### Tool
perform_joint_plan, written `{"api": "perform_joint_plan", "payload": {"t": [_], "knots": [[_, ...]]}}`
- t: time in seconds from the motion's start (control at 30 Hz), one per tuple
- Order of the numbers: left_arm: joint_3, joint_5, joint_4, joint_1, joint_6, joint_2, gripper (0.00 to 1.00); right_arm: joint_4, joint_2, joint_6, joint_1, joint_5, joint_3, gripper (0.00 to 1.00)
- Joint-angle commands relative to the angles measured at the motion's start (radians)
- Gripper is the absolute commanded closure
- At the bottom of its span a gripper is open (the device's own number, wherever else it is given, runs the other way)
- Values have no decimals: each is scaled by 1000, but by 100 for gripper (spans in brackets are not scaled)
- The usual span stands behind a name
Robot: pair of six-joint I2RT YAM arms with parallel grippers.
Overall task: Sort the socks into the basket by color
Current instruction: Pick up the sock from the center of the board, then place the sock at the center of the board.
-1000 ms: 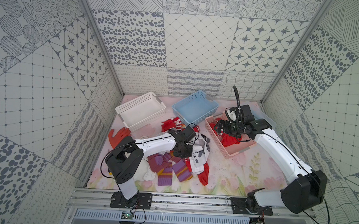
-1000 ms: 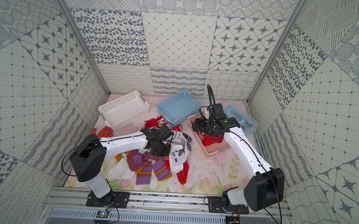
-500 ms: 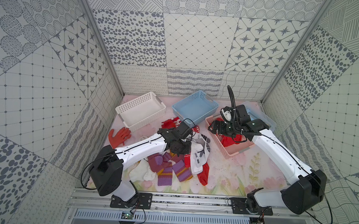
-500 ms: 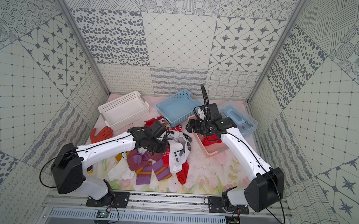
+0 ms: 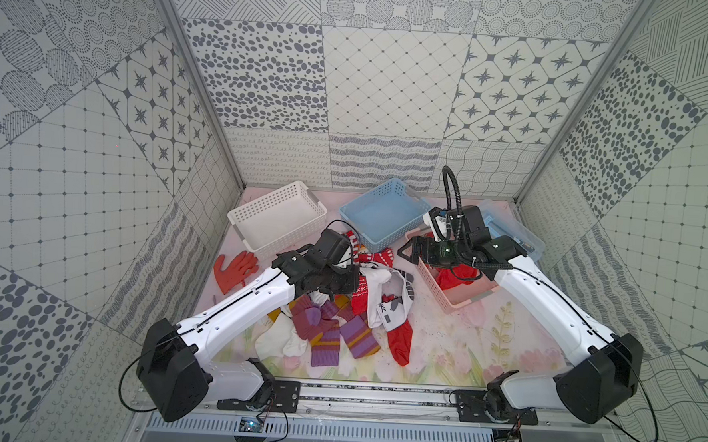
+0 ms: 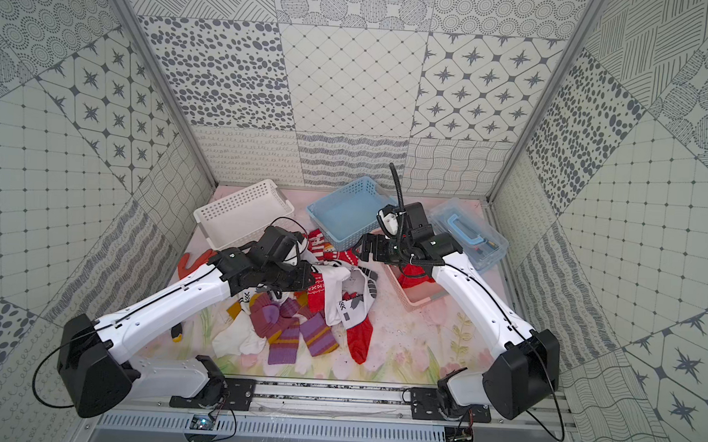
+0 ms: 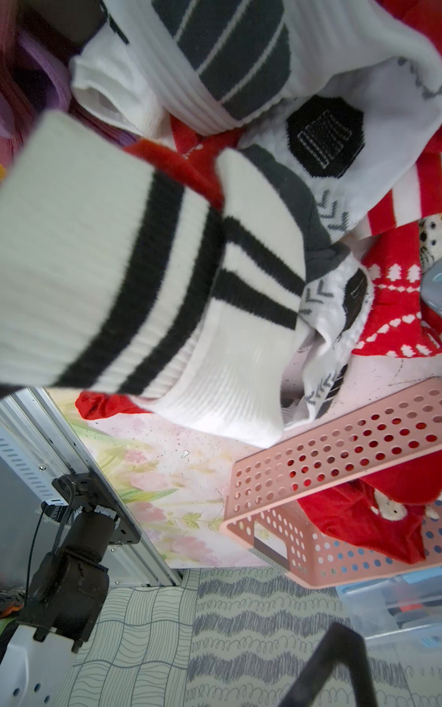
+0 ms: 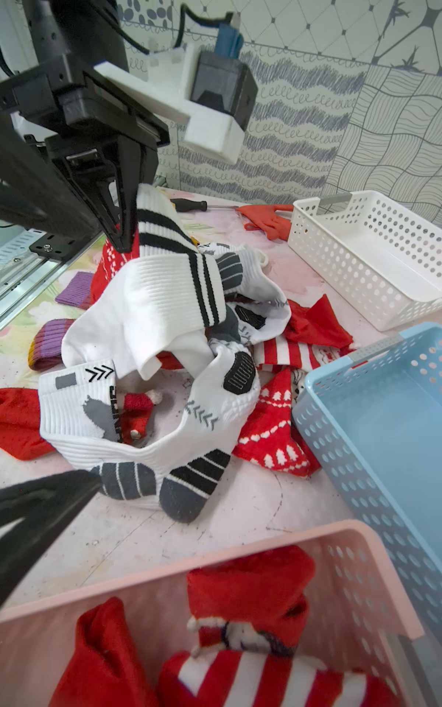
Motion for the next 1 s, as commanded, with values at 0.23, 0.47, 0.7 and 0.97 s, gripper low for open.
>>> {"api": "perform_joint_plan", "payload": {"t": [0.23, 0.47, 0.7, 0.97], "knots": [[176, 80, -140, 11, 131, 315, 100, 110, 46, 27, 112, -27, -29, 16], [176, 97, -217, 32, 187, 241, 100, 241, 113, 92, 153, -85, -99, 44], [50, 218, -102, 98, 121, 101, 100, 325, 220, 127, 166, -114, -118, 63], [-22, 306, 16, 141, 54, 34, 100, 311, 326, 136, 147, -19, -106, 68]]}}
